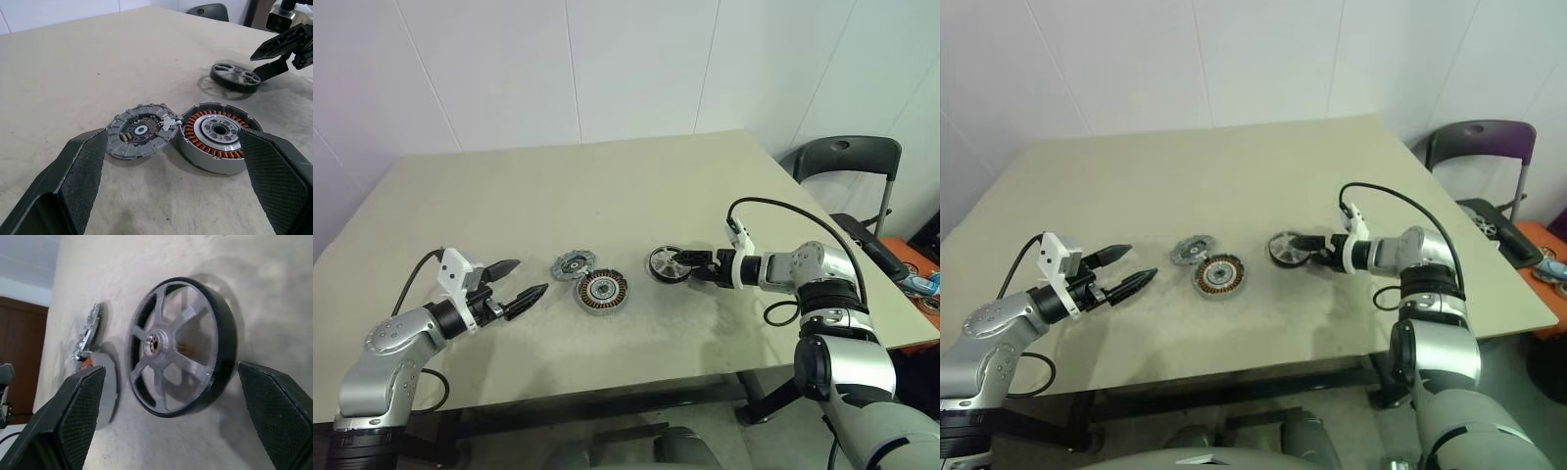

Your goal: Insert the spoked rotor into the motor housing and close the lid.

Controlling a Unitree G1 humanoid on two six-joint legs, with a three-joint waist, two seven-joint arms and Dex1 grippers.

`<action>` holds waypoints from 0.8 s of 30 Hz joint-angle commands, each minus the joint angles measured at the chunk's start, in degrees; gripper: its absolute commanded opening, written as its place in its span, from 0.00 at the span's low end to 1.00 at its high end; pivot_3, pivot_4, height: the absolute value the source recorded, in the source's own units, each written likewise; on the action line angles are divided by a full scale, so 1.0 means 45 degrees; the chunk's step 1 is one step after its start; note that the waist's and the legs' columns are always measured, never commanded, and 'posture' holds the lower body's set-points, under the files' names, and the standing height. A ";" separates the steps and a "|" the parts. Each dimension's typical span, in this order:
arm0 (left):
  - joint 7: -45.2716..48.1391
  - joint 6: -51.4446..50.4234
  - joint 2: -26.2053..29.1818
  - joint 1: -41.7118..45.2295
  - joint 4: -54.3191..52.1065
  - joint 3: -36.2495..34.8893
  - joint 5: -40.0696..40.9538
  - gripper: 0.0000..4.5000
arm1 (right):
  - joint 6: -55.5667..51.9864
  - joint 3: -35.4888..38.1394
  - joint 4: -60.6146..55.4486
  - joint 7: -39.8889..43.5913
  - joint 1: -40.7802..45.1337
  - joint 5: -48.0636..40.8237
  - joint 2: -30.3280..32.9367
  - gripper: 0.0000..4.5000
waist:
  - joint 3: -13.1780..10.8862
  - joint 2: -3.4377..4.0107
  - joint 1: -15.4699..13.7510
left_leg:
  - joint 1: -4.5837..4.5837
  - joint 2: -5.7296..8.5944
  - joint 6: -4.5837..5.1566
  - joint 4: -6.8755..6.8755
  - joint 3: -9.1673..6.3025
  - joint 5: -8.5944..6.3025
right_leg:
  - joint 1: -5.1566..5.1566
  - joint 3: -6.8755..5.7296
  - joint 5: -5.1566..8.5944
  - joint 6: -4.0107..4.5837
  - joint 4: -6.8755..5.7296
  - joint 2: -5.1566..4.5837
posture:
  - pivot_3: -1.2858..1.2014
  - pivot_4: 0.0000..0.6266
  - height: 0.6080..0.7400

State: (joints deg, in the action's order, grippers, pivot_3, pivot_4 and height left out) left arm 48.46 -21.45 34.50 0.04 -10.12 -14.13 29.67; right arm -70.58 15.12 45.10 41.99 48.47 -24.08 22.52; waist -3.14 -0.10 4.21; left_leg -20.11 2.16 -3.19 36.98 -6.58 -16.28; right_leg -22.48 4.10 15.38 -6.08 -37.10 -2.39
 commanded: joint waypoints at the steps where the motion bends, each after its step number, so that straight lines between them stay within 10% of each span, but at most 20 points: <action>1: 0.0031 0.0235 0.0141 0.0120 -0.0334 -0.0172 0.0050 1.00 | -0.0505 0.0126 -0.0088 -0.0211 0.0224 -0.0442 -0.0427 1.00 | 0.0000 0.0000 -0.0004 | 0.0000 0.0000 0.0000 -0.0001 0.0000 0.0000 | 0.0000 0.0000 0.0000 0.0000 0.0000 0.0000 | 0.52 0.00 1.00; 7: 0.0055 0.0231 0.0158 0.0145 -0.0329 -0.0154 0.0042 1.00 | -0.0820 0.0306 -0.0488 -0.0655 0.0108 -0.0617 -0.0609 0.96 | 0.0000 0.0001 -0.0032 | -0.0011 0.0001 0.0000 -0.0002 -0.0003 0.0000 | -0.0008 -0.0001 0.0000 0.0000 0.0002 -0.0002 | 0.52 0.00 1.00; 19: 0.0033 0.0250 0.0136 0.0162 -0.0289 -0.0185 0.0021 1.00 | -0.0840 0.0982 -0.0476 -0.1620 0.0176 -0.0903 -0.0753 0.12 | -0.0006 0.0010 -0.0069 | -0.0054 0.0015 0.0001 -0.0001 -0.0003 0.0000 | -0.0040 -0.0002 0.0000 -0.0001 0.0008 -0.0021 | 0.52 0.00 1.00; 24: 0.0031 0.0237 0.0144 0.0146 -0.0296 -0.0203 0.0025 1.00 | -0.1240 0.1028 -0.0829 -0.1589 0.0203 -0.1321 -0.0646 0.09 | -0.0006 0.0011 -0.0070 | -0.0049 0.0015 0.0001 0.0004 -0.0006 0.0000 | -0.0032 -0.0007 0.0000 -0.0001 0.0006 -0.0021 | 0.52 0.00 1.00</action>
State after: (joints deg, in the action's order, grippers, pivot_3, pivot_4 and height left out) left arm 48.49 -21.25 34.50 0.14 -10.12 -14.14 29.42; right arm -75.17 18.69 43.82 34.99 48.36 -28.52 18.97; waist -3.17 -0.05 3.90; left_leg -20.33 2.22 -3.18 36.99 -6.61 -16.28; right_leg -22.63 4.07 15.38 -6.09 -37.07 -2.48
